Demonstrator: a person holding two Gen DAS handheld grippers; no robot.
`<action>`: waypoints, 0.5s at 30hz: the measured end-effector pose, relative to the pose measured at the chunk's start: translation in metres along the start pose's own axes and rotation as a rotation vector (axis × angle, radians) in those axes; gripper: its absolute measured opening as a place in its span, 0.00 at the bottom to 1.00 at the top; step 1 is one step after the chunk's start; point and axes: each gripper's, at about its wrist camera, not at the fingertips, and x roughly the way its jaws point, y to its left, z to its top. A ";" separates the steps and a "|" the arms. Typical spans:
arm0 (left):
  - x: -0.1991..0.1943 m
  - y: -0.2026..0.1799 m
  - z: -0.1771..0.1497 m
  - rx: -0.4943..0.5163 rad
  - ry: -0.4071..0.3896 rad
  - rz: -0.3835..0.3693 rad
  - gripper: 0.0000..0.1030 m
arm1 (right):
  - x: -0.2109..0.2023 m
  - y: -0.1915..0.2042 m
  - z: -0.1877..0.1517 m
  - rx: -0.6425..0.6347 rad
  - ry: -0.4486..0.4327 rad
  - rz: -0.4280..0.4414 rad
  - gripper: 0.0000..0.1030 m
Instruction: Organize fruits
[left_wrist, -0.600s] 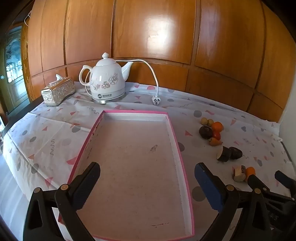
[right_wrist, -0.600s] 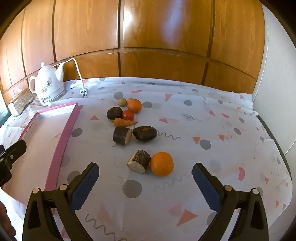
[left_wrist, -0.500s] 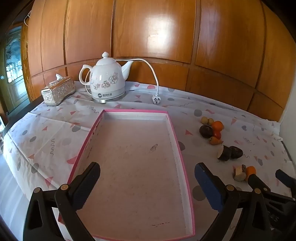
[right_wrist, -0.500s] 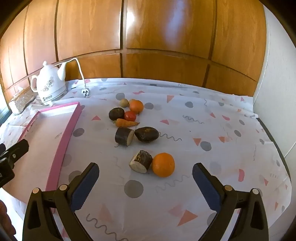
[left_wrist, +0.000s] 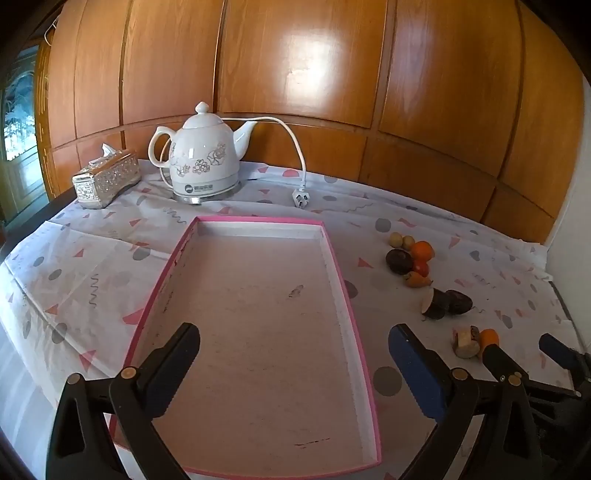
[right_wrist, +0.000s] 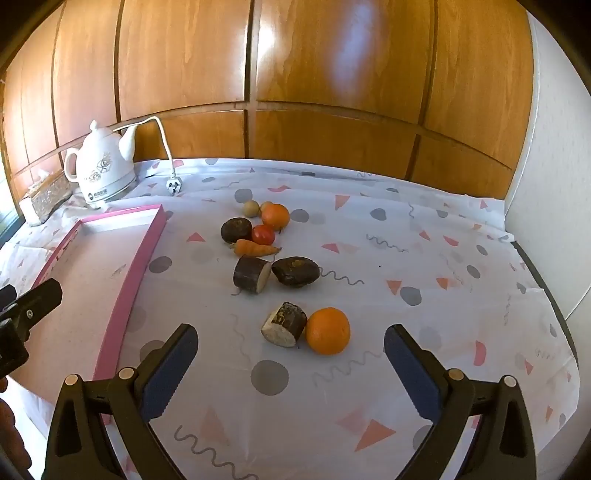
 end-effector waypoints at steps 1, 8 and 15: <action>0.000 -0.001 0.000 0.001 0.002 0.001 1.00 | 0.000 0.001 0.000 -0.004 0.001 0.003 0.99; -0.002 0.000 -0.002 0.015 0.002 0.002 1.00 | 0.001 0.001 0.001 -0.017 -0.001 0.020 0.99; -0.004 -0.002 -0.002 0.025 -0.002 0.005 1.00 | -0.001 0.004 -0.001 -0.019 -0.011 0.018 0.99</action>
